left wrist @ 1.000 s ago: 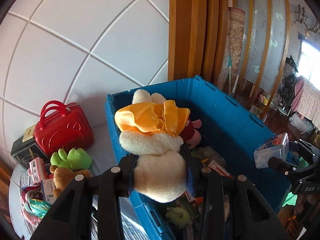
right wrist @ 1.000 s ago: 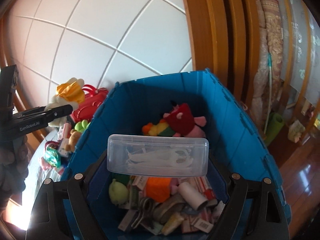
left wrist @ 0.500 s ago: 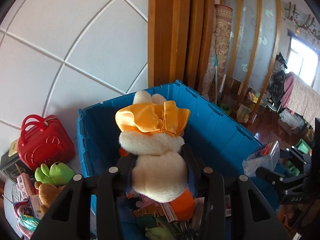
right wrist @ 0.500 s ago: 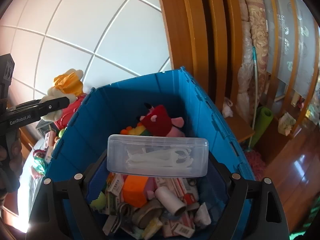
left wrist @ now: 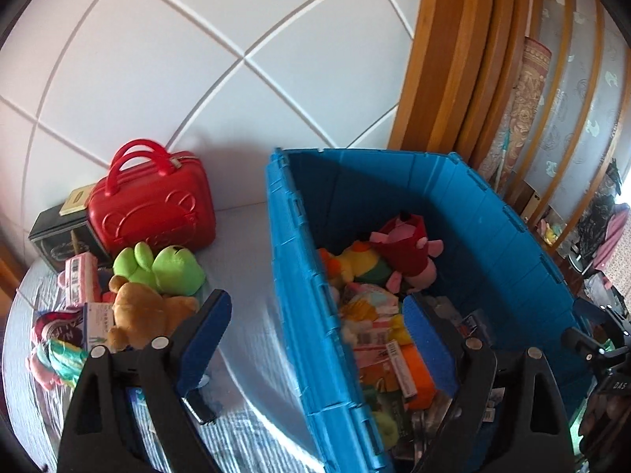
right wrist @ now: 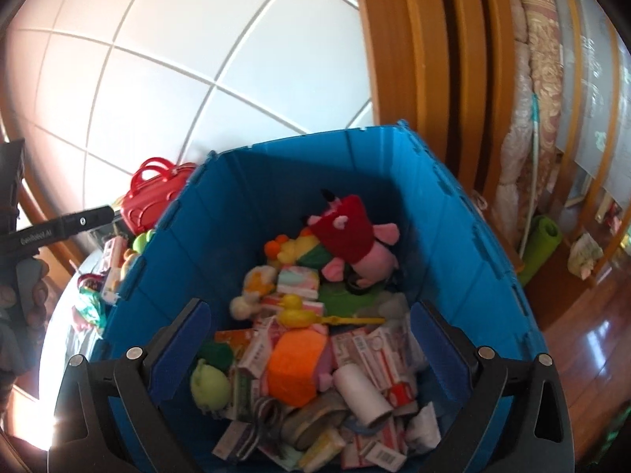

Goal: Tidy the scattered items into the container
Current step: 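Open both tools to drop the duck plush and clear box into the crate, then move both tools back over the items on the bed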

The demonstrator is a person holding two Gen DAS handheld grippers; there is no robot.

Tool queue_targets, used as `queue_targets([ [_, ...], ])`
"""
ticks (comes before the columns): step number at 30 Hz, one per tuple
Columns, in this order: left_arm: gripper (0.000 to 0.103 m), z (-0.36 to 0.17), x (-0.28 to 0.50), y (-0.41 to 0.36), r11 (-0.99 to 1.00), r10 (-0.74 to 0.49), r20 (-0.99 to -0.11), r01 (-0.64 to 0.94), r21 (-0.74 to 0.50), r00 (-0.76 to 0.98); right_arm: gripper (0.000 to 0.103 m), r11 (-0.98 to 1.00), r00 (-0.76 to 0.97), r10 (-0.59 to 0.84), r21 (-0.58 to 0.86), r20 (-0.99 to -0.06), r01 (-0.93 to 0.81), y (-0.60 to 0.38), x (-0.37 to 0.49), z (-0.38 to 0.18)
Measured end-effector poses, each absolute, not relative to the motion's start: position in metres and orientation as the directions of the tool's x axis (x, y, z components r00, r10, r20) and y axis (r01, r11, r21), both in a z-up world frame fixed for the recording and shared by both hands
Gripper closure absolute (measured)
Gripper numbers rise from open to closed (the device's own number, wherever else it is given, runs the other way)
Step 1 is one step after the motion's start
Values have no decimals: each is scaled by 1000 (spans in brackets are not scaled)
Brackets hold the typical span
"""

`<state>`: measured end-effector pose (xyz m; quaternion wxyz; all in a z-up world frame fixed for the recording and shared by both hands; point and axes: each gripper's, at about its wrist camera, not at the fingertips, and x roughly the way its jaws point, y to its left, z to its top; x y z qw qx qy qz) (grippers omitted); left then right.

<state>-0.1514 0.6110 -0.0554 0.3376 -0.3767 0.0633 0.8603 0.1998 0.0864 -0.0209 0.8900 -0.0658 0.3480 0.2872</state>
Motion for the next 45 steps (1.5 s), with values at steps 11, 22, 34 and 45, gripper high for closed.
queue_targets([
  [11,14,-89,-159,492,-849,449,-719,-505,-157,-531,0,748,547,532,56,-646,-661,164,159,-12],
  [22,14,-123,-187,362,-925,335,-756,-348,-151,-562,0,650,464,594,51,-657,-759,269,101,-18],
  [34,14,-174,-232,275,-949,234,-815,-307,-73,-529,0,575,369,597,60,-712,-816,377,40,-57],
  [45,14,-237,-315,254,-942,303,-857,-267,-203,-416,0,632,361,509,55,-781,-773,433,29,-124],
])
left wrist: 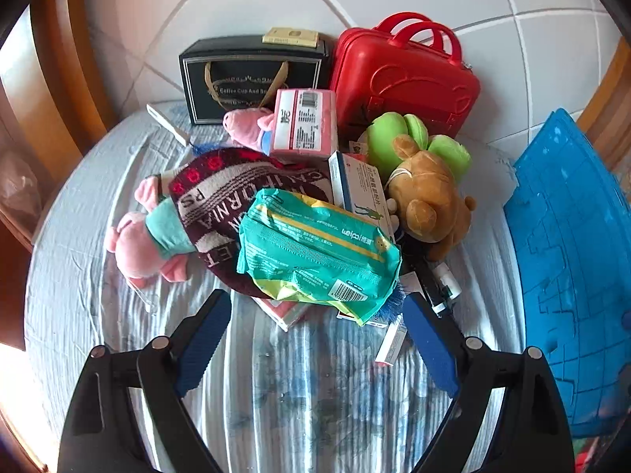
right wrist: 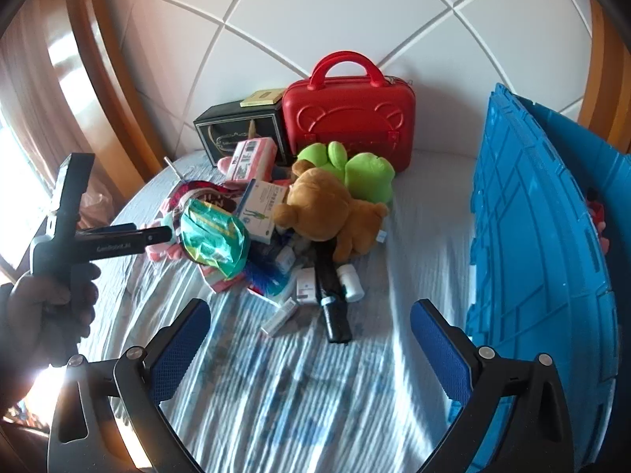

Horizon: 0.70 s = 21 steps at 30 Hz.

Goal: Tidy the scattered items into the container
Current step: 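Move both tools back over the items on the bed, then grasp the teal snack bag with the left tool while the right tool grasps the black umbrella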

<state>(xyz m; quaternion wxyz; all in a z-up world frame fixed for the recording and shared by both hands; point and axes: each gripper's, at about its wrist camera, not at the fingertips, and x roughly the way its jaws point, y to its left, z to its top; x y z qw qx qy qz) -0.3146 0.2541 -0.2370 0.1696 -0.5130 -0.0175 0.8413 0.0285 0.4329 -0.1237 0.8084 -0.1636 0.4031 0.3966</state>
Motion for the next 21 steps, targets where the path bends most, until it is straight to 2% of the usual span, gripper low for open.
queue_targets([
  [4,14,-263,-338,254,-943,331,-872,-168,-288,-360,0,643,372,483,32,-793,-765,443,24,-129],
  [9,14,-298,-357,248,-916,375,-882,30,-399,-285,0,642,400,441,-29,-803,-766,450,24,-138],
  [13,14,-329,-371,245,-872,415,-877,167,-459,-242,0,625,413,422,-71,-807,-777,459,33,-163],
  [19,14,-348,-383,257,-873,406,-883,185,-451,-235,0,647,351,344,-51,-871,-761,482,71,-244],
  [21,7,-352,-386,262,-878,403,-886,175,-445,-228,0,647,323,320,-43,-891,-761,491,82,-271],
])
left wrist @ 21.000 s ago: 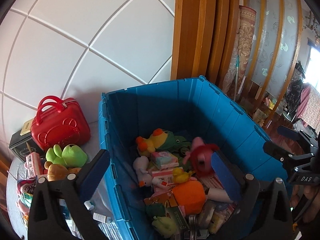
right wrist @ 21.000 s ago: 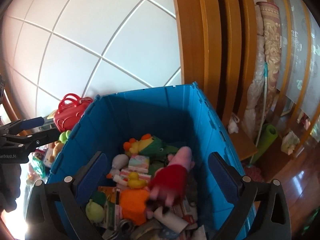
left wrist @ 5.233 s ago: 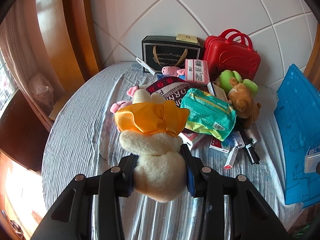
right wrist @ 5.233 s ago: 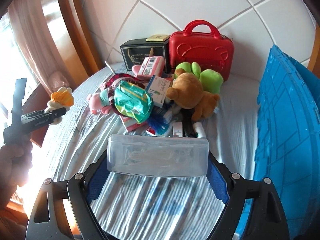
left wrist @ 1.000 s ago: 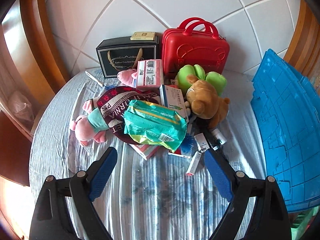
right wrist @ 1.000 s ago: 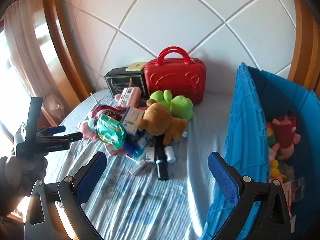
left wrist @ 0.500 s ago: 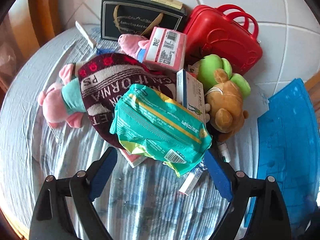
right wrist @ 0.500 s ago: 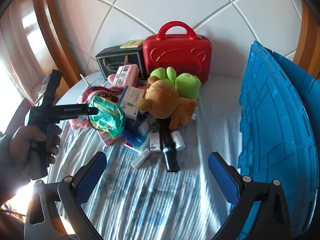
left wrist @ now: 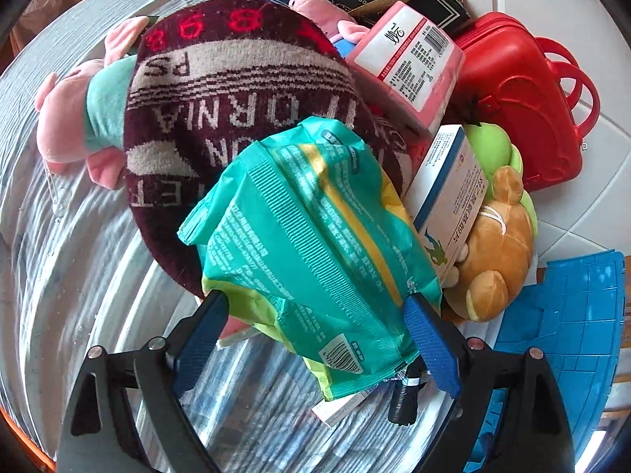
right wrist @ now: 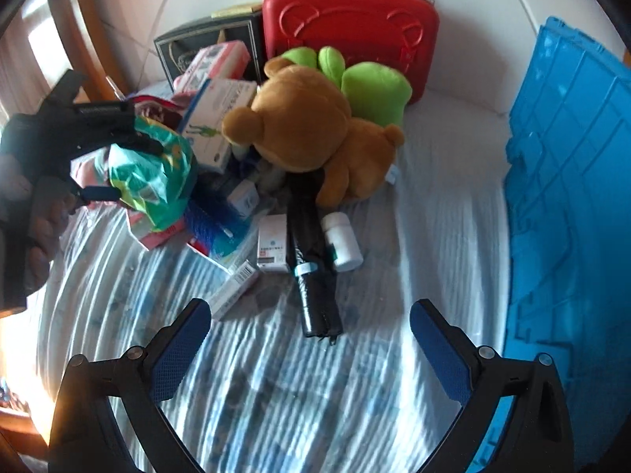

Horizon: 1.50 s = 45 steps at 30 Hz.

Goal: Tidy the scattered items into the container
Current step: 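Grasp the teal snack bag with the left tool while the right tool grasps the black umbrella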

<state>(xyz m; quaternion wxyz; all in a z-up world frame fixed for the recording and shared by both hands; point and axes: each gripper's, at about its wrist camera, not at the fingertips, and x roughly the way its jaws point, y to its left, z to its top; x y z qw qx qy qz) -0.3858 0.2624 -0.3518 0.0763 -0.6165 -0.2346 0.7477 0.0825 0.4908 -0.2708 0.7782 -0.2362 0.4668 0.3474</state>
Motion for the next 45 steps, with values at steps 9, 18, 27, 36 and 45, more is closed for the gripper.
queue_targets([
  [9,0,-370,-399,277,-895,381,-905,172,-412,-188,15,657,282,169,-105,-944,-747,518,112,-349],
  [18,3,-373,-406,279,-891,410,-892,124,-436,-193,42,646,230,89,-119,-969,-754,523,115,-380],
  [27,52,-346,-379,267,-878,460,-849,13,-479,-261,68,665,180,117,-57,-977,-745,508,104,-369],
  [36,56,-326,-340,237,-860,491,-820,-12,-511,-292,68,693,178,177,-6,-968,-721,481,86,-345],
  [45,57,-313,-313,216,-852,510,-806,-51,-521,-299,68,707,198,226,21,-954,-707,452,61,-310],
])
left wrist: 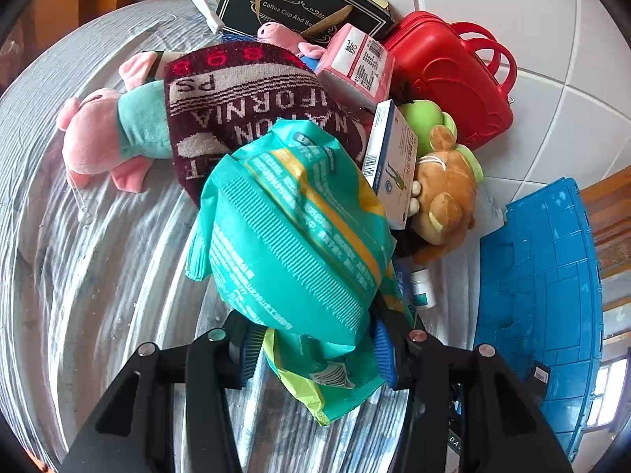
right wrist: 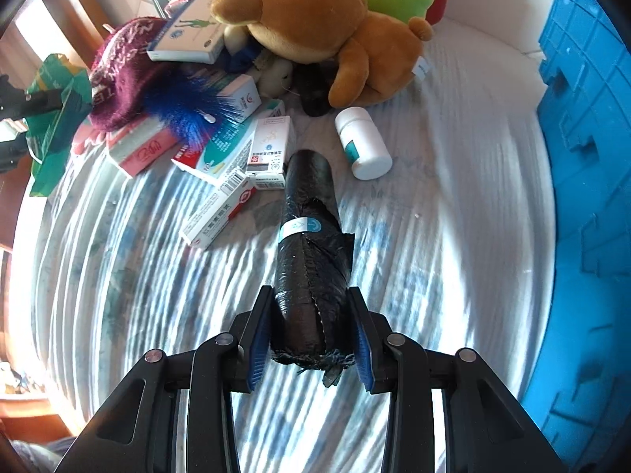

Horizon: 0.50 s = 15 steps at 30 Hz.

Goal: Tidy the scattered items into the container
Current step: 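Grasp the teal snack bag with the left tool while the right tool grasps the black umbrella, then lift and carry the snack bag and black umbrella over the blue crate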

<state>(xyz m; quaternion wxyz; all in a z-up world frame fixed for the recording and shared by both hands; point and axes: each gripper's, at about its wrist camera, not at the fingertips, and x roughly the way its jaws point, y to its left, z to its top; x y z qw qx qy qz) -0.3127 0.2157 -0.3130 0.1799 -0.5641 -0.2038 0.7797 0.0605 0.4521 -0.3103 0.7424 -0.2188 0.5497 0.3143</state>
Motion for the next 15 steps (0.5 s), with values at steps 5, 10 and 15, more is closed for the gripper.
queue_targets([
  [5,57,-309,-295,207,-851,513,-804,-60,-521,-300,68,716,220,253,29,-942,-697,444,48,-289],
  [10,57,-299,-280,202,-851,517,-799,-79,-520,-307,68,722,242,291,46,-926,-690,428,33,-270],
  [15,57,-284,-270,196,-849,521,-790,-101,-518,-324,68,723,275,321,46,-906,-690,422,13,-246],
])
